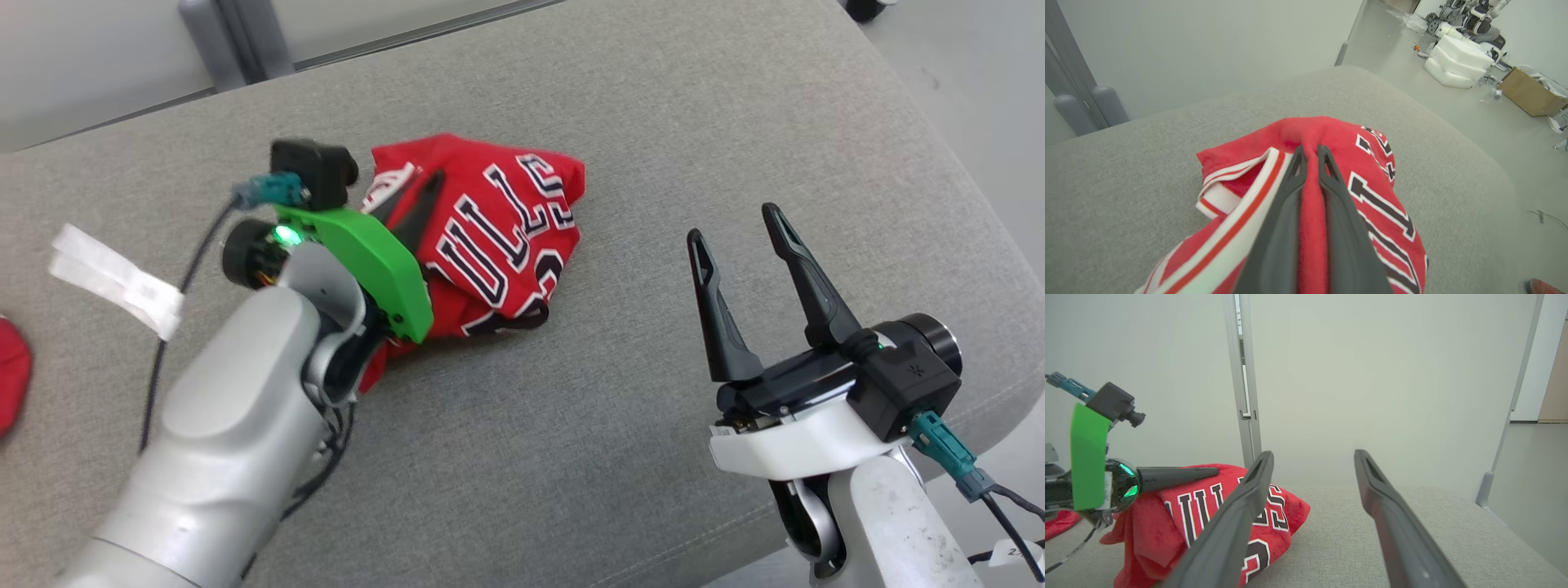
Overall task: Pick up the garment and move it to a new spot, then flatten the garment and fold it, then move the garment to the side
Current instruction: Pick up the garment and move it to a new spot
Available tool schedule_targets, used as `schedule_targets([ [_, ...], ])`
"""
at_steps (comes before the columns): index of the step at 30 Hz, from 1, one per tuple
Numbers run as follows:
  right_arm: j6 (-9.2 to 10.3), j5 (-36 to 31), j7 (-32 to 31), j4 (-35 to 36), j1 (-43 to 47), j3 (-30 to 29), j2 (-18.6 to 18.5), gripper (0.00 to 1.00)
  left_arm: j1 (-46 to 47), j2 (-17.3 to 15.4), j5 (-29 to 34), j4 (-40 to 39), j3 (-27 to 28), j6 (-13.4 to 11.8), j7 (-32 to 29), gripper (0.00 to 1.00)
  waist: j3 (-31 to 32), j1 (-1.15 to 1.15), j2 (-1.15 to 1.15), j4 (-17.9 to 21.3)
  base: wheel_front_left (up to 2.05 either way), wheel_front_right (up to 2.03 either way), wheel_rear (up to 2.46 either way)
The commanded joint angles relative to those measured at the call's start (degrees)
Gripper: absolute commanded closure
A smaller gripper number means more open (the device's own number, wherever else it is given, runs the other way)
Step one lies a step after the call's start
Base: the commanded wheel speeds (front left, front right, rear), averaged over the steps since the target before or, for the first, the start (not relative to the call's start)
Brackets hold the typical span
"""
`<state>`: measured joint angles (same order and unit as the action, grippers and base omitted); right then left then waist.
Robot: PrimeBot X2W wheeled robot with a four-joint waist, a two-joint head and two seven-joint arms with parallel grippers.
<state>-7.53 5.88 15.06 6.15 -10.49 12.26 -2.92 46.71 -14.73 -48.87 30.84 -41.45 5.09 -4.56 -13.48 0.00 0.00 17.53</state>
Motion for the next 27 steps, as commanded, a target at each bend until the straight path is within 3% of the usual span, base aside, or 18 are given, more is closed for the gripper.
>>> schedule_targets([
  [1, 0.08, -0.1, 0.2, 0.3, 0.7, 0.0, 0.1, 0.00, -1.7, 1.3, -0.7, 1.5, -0.2, 0.5, 1.3, 1.00, -0.6, 0.00, 0.00, 1.4, 0.00, 0.00, 0.00],
  [5, 0.08, -0.2, 0.2, -0.2, 1.3, 0.1, 0.1, 0.00, -5.5, 5.7, -2.5, 6.0, -2.1, 1.5, 3.4, 1.00, -0.3, 0.00, 0.00, 1.1, 0.00, 0.00, 0.00],
  [6, 0.08, -0.5, 0.2, -0.5, 1.6, 0.4, 0.0, 0.00, -6.4, 6.9, -3.3, 6.9, -2.4, 1.6, 4.0, 0.62, 0.1, 0.00, 0.00, 0.9, 0.00, 0.00, 0.00],
  [7, 0.08, -0.7, 0.2, -0.7, 1.8, 0.5, 0.0, 0.00, -7.1, 7.8, -3.9, 7.6, -2.6, 1.8, 4.4, 0.00, 0.5, 0.00, 0.00, 0.6, 0.00, 0.00, 0.00],
  [14, 0.08, -1.8, 0.2, -2.2, 3.5, 2.3, 0.0, 0.00, -11.7, 10.7, -7.5, 6.1, -3.6, 2.4, 12.8, 0.00, 5.4, 0.00, 0.00, -3.5, 0.00, 0.00, 0.00],
  [18, 0.08, -2.2, 0.2, -3.2, 5.6, 3.4, 0.0, 0.00, -15.8, 9.5, -6.1, 2.7, -3.2, 2.3, 18.2, 0.00, 9.7, 0.00, 0.00, -7.1, 0.00, 0.00, 0.00],
  [22, 0.08, -2.1, 0.2, -3.9, 7.5, 2.9, -0.5, 0.00, -20.8, 6.7, -0.3, -1.5, 0.6, -2.7, 19.8, 0.00, 12.4, 0.00, 0.00, -11.4, 0.00, 0.00, 0.00],
  [27, 0.08, -1.2, 0.2, -4.9, 8.7, 2.6, -0.4, 0.00, -32.6, 5.1, 10.3, -11.3, 13.7, -7.8, 19.7, 0.00, 14.3, 0.00, 0.00, -15.2, 0.00, 0.00, 0.00],
])
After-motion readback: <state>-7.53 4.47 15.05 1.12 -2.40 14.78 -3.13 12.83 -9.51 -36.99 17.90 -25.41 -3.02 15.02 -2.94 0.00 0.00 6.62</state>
